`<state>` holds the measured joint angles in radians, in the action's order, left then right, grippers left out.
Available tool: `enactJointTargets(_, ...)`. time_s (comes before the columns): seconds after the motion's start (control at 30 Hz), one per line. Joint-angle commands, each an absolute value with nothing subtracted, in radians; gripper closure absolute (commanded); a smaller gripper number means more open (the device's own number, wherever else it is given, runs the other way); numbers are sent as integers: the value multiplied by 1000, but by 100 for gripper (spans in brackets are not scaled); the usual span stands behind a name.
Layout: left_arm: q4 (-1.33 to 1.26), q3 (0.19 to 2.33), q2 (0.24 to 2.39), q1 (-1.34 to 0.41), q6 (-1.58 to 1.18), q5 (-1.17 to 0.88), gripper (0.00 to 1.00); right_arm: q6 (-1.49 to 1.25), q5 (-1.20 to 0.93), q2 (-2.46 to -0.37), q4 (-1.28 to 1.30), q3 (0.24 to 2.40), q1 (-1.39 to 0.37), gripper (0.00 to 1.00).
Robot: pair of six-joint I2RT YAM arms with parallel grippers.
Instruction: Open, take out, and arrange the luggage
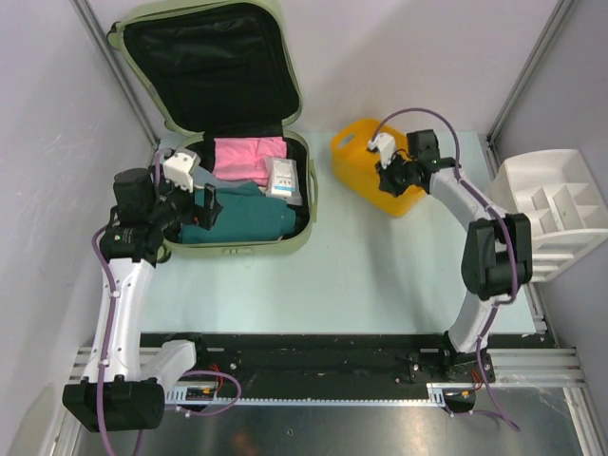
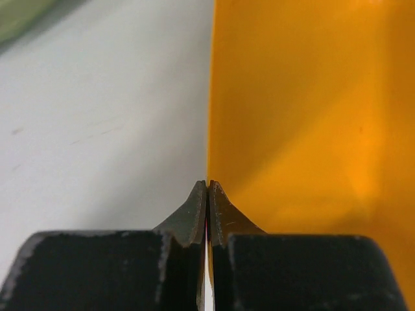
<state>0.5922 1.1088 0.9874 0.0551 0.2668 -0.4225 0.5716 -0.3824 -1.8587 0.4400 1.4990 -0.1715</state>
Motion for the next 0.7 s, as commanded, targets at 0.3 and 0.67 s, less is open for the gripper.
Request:
enactJointTargets(0.3, 679, 1147, 985, 51, 253, -431, 0, 1403, -728, -1488, 902, 1227, -109, 100)
enactJointTargets(0.67, 744, 1149, 992, 52, 310, -387, 0, 1634, -761, -1463, 937, 1167, -43, 73)
